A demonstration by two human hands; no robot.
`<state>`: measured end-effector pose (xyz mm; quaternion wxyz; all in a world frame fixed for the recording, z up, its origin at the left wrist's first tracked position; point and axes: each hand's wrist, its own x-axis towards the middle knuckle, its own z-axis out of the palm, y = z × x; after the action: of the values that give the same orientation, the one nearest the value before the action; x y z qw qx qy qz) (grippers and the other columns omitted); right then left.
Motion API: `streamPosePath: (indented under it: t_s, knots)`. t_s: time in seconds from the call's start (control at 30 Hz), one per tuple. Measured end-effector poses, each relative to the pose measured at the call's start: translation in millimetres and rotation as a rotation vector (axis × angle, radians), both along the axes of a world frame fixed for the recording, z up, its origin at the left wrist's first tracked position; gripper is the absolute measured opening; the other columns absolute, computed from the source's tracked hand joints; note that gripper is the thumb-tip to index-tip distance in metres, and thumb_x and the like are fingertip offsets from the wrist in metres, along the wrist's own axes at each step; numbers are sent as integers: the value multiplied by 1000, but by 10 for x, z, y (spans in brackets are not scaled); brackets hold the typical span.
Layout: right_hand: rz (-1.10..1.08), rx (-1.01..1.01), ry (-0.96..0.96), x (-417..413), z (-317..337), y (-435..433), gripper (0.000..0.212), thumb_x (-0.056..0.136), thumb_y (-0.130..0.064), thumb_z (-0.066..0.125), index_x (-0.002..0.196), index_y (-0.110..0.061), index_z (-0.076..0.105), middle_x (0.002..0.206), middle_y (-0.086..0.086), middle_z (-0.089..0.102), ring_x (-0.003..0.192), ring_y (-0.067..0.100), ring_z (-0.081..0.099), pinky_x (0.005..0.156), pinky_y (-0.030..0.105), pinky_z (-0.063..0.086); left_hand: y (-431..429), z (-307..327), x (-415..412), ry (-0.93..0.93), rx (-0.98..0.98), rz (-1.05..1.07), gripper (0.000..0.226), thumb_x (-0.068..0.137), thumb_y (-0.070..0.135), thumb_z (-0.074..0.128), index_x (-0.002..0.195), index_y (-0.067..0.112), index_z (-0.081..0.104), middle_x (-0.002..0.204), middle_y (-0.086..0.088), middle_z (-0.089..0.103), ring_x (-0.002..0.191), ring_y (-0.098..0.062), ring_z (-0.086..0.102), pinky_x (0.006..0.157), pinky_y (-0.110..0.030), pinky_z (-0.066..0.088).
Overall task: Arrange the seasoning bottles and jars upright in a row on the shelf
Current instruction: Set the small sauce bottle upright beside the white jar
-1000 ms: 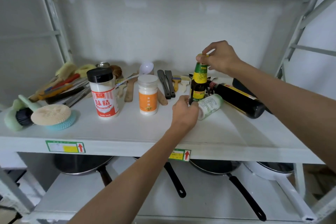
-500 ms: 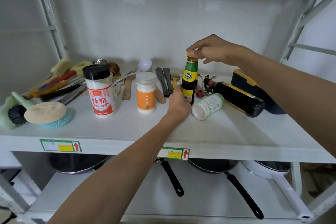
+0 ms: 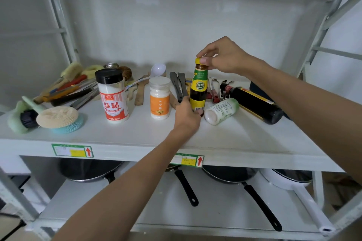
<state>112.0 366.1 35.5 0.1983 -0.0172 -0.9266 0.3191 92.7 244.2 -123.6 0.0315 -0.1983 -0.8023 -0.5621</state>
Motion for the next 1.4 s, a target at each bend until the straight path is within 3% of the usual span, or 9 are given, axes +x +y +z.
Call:
streamPosePath:
  t_s: [0.3,0.4,0.57,0.9,1.03,1.17,1.3,1.4]
  knots:
    - [46,-10,40,122,-33,-245,20,90,-14,68,109,-8,73,104,13,70,97,24,69,88,36,59,-302,-26,74,-38,22,-12,47,82,10,74,125,14,55,113,-4,66,101,-21,62,89,-38,54]
    - [51,-14,35,123,-28,-273,20,90,-13,69,108,-7,73,105,14,70,93,24,70,87,38,60,-349,-40,82,-35,38,-18,46,81,10,75,123,15,57,109,-3,68,98,-19,64,85,-34,55]
    - [39,13,48,103,-56,-256,19,89,-18,70,106,-12,75,106,11,71,104,23,67,88,42,59,-368,-52,94,-46,68,-31,49,81,11,77,125,14,57,112,0,68,98,-15,62,83,-27,49]
    - [37,51,71,81,-85,-231,20,88,-20,70,106,-15,76,103,6,72,107,18,65,96,44,54,-418,-34,71,-81,113,-59,52,78,12,80,125,10,58,109,3,65,98,-11,59,88,-22,46]
    - [44,40,63,83,-93,-226,19,88,-21,69,106,-16,75,105,6,71,109,18,64,98,45,52,-423,-40,65,-77,111,-65,53,78,14,80,126,11,58,118,-2,67,101,-12,60,90,-24,47]
    - [43,-9,63,96,-123,-232,18,90,-18,67,106,-19,74,106,6,69,109,21,64,98,44,52,-437,-41,58,-76,117,-74,56,75,15,83,125,11,58,115,-1,67,101,-12,61,87,-21,48]
    - [69,-13,41,145,-98,-250,22,93,-10,62,112,-14,72,111,5,69,110,16,62,101,41,51,-451,-41,46,-73,107,-55,57,68,19,88,116,12,58,102,4,65,92,-9,60,74,-12,47]
    - [107,-32,-7,218,-40,-258,25,96,-5,57,117,-7,69,118,8,67,109,12,59,96,32,53,-450,-54,27,-68,96,-62,56,69,17,87,117,10,58,103,1,64,97,-14,60,78,-16,48]
